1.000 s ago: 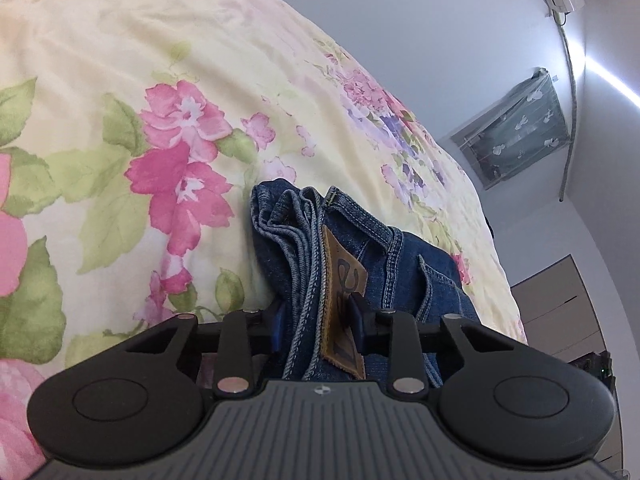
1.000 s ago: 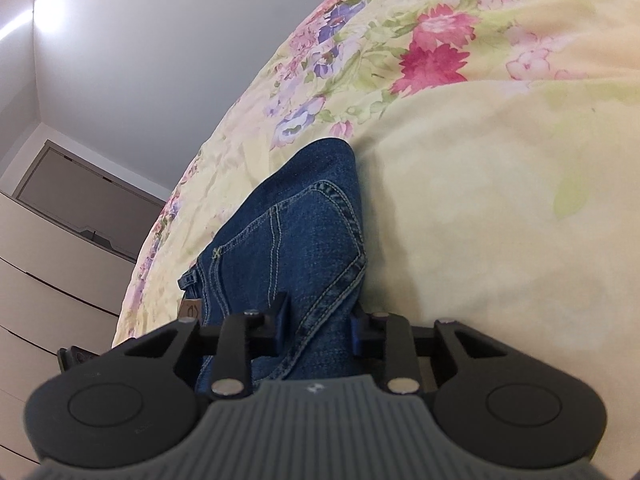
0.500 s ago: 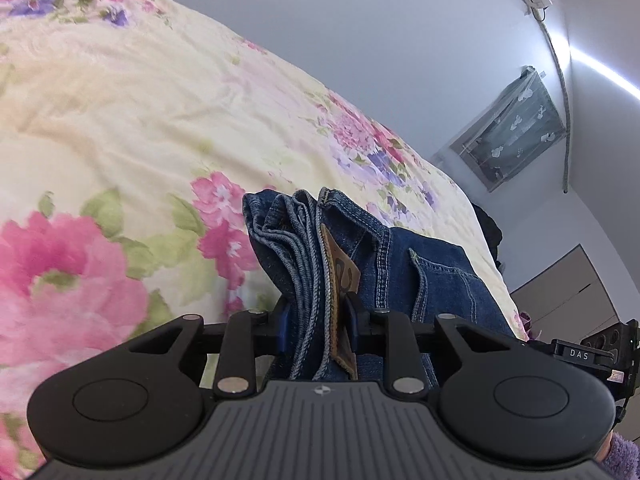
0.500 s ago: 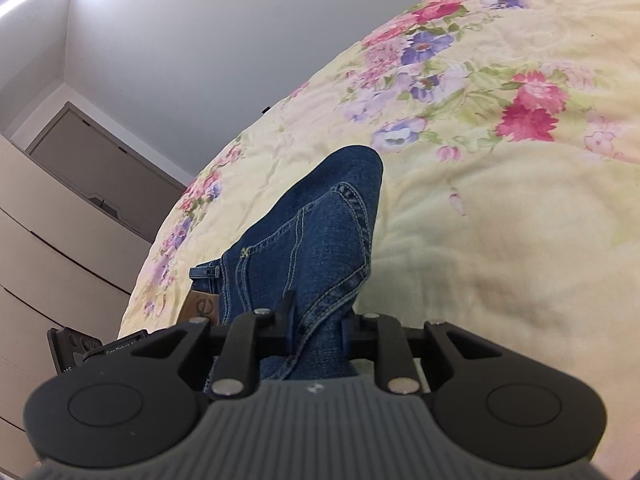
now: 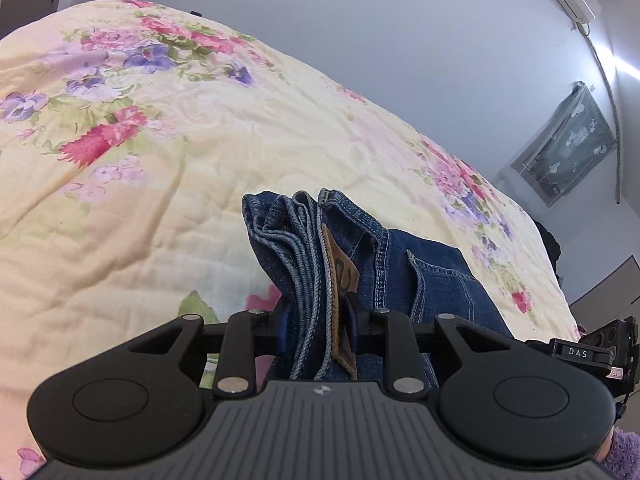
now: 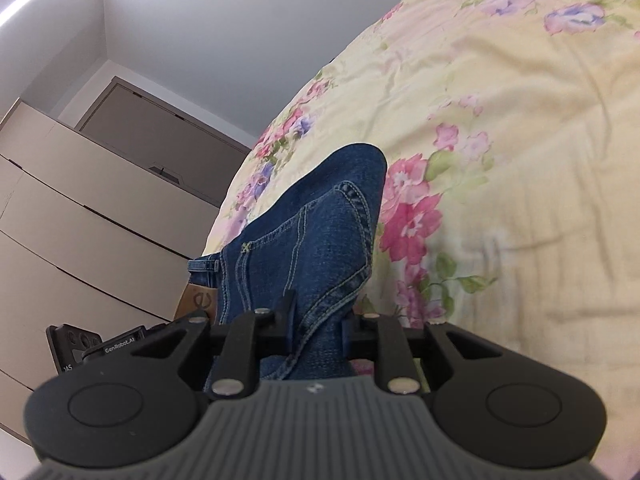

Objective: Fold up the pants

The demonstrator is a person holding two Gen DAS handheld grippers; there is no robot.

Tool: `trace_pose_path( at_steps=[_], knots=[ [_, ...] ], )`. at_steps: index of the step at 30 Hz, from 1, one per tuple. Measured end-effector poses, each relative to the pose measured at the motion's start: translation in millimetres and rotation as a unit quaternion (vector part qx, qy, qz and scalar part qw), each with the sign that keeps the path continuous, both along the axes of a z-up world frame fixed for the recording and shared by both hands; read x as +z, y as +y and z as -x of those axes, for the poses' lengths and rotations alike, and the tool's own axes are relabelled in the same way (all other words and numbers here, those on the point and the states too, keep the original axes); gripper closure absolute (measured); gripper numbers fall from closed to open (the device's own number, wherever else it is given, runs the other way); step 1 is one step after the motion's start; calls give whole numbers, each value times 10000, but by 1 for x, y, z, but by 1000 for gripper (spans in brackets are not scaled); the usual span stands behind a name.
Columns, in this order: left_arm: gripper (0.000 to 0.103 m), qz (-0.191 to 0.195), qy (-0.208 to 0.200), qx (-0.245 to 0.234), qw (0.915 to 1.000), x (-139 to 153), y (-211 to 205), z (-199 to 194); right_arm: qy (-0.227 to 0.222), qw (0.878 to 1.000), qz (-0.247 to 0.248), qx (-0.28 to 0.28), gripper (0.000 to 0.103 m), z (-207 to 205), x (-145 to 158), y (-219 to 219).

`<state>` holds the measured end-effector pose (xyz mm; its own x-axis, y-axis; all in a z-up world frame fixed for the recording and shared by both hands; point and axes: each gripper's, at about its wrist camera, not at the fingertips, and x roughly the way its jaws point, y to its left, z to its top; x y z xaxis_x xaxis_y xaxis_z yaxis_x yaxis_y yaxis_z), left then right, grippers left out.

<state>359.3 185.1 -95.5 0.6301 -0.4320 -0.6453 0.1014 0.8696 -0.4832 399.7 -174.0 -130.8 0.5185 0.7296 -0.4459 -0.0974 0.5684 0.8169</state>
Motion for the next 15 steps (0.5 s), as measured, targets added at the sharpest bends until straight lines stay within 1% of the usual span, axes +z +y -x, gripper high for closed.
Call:
trace_pose_path(
  at_steps=[2, 5, 7, 8, 9, 12, 15],
  knots=[
    [74, -5, 72, 10, 10000, -16, 5, -9, 64, 10000, 46, 23, 87, -8, -10, 10],
    [74, 84, 268, 58, 9996, -47, 14, -19, 193, 9996, 189, 57, 88, -19, -31, 21],
    [73, 184, 251, 79, 9995, -63, 20, -20, 275, 9992, 282, 67, 88, -24, -47, 24],
    [72, 295, 237, 77, 9993, -69, 23, -21, 276, 9991, 327, 75, 88, -25, -53, 24],
    [69, 363, 255, 65, 9990, -73, 25, -22, 290, 9986, 431, 95, 87, -27, -57, 24],
    [62, 235, 247, -62, 9994, -81, 25, -26, 363, 9968, 696, 168, 86, -31, -68, 26],
    [58, 332, 290, -31, 9990, -87, 27, -28, 479, 9962, 716, 103, 85, -36, -82, 26]
  ],
)
